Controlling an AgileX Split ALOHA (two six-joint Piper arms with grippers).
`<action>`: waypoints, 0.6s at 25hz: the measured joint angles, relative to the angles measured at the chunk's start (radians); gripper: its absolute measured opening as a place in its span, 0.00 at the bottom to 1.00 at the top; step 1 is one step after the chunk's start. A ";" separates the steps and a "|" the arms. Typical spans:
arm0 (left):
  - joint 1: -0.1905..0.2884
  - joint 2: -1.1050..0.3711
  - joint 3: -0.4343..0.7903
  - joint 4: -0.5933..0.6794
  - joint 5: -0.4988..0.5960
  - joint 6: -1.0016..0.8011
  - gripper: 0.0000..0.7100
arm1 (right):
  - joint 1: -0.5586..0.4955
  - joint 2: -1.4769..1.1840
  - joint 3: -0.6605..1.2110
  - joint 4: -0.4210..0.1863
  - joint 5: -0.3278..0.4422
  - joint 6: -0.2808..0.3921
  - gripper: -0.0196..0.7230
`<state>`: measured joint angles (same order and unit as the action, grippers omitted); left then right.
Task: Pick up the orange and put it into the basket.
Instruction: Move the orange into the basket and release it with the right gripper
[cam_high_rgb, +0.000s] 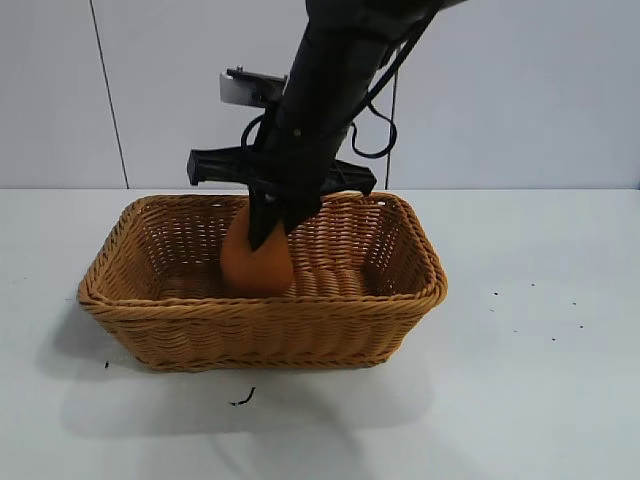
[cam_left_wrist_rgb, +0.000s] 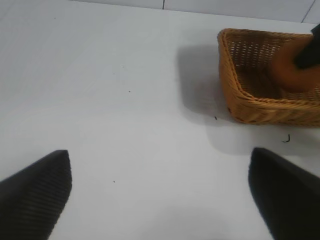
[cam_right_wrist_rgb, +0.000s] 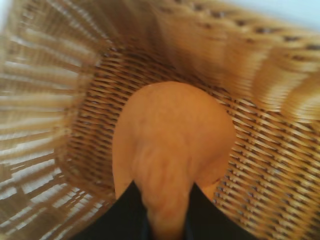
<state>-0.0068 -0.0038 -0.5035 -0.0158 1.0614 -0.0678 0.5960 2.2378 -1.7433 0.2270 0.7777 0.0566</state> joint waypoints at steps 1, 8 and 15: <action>0.000 0.000 0.000 0.000 0.000 0.000 0.98 | 0.000 0.008 0.000 0.000 -0.007 0.000 0.12; 0.000 0.000 0.000 0.000 0.000 0.000 0.98 | 0.000 0.014 0.000 0.002 0.003 0.000 0.35; 0.000 0.000 0.000 0.000 0.000 0.000 0.98 | 0.000 0.011 -0.028 0.003 0.057 -0.014 0.93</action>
<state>-0.0068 -0.0038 -0.5035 -0.0158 1.0614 -0.0678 0.5960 2.2492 -1.7709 0.2301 0.8347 0.0426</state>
